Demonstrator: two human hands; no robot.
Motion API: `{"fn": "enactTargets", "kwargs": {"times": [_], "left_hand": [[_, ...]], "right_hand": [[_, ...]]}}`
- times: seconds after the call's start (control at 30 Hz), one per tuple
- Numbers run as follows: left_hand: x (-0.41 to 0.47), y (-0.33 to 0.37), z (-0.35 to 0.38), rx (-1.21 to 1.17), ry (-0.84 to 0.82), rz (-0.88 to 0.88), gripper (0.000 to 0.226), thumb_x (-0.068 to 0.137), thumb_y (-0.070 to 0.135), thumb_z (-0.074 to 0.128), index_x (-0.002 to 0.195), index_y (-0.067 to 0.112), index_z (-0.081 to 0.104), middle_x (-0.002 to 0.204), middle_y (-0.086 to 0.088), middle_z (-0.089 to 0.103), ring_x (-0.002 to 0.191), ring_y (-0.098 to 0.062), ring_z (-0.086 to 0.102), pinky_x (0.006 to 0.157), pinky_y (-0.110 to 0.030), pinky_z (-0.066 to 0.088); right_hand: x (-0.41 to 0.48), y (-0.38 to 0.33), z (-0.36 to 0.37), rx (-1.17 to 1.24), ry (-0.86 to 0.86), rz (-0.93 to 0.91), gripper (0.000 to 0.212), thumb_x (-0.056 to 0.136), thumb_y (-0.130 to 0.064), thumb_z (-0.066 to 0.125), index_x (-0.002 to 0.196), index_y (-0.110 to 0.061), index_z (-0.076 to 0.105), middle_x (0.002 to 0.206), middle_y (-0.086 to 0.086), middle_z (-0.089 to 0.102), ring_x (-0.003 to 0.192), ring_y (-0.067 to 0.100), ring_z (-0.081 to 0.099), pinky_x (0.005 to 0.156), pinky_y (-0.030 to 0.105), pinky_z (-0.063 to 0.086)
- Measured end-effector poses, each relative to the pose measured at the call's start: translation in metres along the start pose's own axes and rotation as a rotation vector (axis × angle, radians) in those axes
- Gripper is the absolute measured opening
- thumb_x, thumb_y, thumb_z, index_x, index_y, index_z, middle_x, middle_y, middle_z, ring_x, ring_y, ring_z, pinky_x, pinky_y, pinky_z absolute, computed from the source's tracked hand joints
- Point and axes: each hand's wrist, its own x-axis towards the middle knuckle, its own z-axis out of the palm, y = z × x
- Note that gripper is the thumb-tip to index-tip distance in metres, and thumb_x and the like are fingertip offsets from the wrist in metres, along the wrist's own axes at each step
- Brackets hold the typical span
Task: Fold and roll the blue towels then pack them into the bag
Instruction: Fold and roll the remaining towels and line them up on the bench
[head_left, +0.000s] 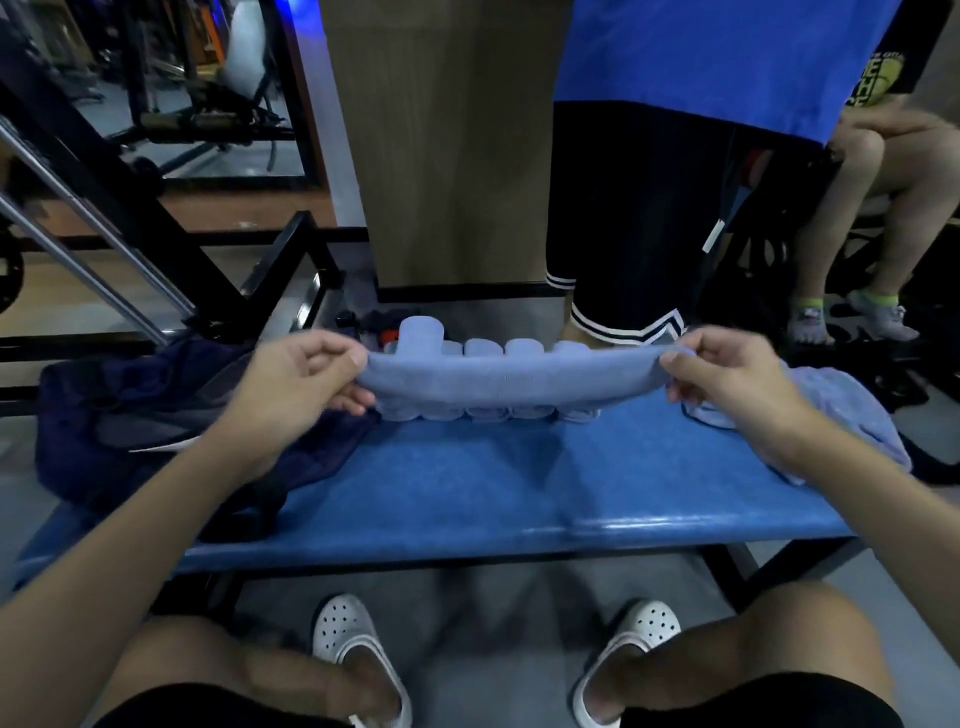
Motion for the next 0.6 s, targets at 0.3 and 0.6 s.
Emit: {"fn": "enactTargets", "kwargs": {"times": [0.3,0.6], "left_hand": [[-0.039,-0.126,0.01,0.118,-0.181,-0.346,0.014,0.096,-0.008,0.054,0.084,-0.004,0.06,0.054,-0.012,0.064,0.047,-0.018,0.066,0.046,-0.025,0.055],[-0.019,-0.136,0.026,0.354,-0.247,-0.26,0.022,0.098,0.008,0.056,0.081,0.005,0.07,0.069,0.0,0.073,0.036,-0.009,0.044,0.041,-0.023,0.039]], "right_hand": [[-0.057,0.1,0.028,-0.135,-0.268,0.316,0.022,0.092,-0.004,0.062,0.07,-0.003,0.059,0.053,0.006,0.056,0.044,0.005,0.042,0.047,0.014,0.032],[-0.044,0.129,0.04,-0.208,-0.309,0.346,0.031,0.094,-0.021,0.061,0.072,0.001,0.065,0.066,-0.004,0.06,0.067,0.009,0.052,0.067,0.024,0.038]]}}
